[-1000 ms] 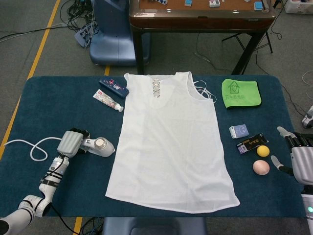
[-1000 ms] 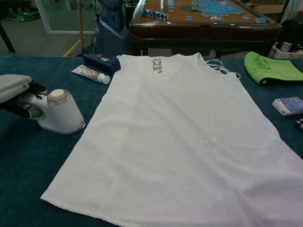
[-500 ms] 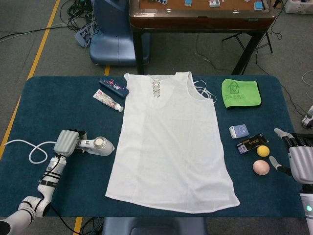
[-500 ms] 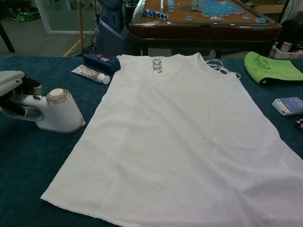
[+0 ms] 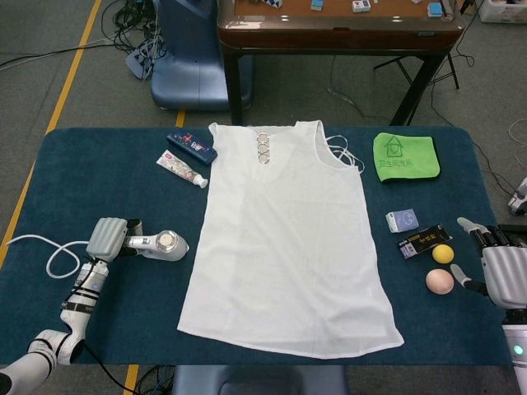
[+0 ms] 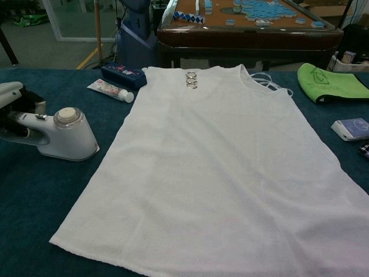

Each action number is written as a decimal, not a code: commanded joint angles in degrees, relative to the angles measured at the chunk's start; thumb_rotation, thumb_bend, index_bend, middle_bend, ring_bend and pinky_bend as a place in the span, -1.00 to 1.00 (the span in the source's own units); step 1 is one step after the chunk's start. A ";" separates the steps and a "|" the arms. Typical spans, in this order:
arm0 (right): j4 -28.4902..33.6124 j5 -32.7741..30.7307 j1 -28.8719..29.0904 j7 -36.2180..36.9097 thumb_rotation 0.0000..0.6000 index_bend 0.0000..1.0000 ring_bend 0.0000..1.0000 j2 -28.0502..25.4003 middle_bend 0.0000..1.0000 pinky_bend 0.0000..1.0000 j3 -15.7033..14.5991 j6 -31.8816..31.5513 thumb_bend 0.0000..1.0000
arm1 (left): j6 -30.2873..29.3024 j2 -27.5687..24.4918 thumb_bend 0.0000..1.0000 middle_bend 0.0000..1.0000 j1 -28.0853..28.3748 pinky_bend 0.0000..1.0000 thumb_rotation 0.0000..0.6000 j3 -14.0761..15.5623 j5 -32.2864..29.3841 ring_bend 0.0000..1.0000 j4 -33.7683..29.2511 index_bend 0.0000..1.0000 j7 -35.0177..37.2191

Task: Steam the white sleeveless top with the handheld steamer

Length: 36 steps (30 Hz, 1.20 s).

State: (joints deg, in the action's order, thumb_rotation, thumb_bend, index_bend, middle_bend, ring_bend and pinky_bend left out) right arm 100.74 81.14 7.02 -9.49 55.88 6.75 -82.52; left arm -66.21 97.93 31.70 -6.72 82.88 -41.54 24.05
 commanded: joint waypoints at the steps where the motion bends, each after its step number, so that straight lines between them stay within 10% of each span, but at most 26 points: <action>1: 0.30 0.43 0.43 -0.24 1.00 -0.62 -0.50 -0.21 -0.42 -0.40 -0.16 0.59 -0.50 | 0.82 -1.24 -0.63 0.68 0.17 0.43 1.00 -0.52 -0.59 0.43 -1.49 0.65 1.38; 22: 2.17 10.88 8.47 0.70 1.00 -0.62 -0.49 0.14 -0.40 -0.39 -3.94 12.25 -0.46 | 3.09 -10.48 -0.63 0.74 1.48 0.46 1.00 -4.10 -3.54 0.48 -24.77 0.69 -0.72; 36: -1.20 20.46 16.58 10.55 1.00 -1.00 -0.96 6.15 -0.91 -0.87 -9.68 23.04 0.43 | 5.31 -4.62 -0.63 0.74 7.26 0.46 1.00 -6.65 -5.42 0.47 -31.41 0.69 -13.02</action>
State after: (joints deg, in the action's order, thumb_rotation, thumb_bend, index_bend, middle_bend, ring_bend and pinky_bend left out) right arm 100.56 100.54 22.68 -0.18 60.88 -2.07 -60.34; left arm -61.49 92.37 38.16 -13.03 77.83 -72.95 11.64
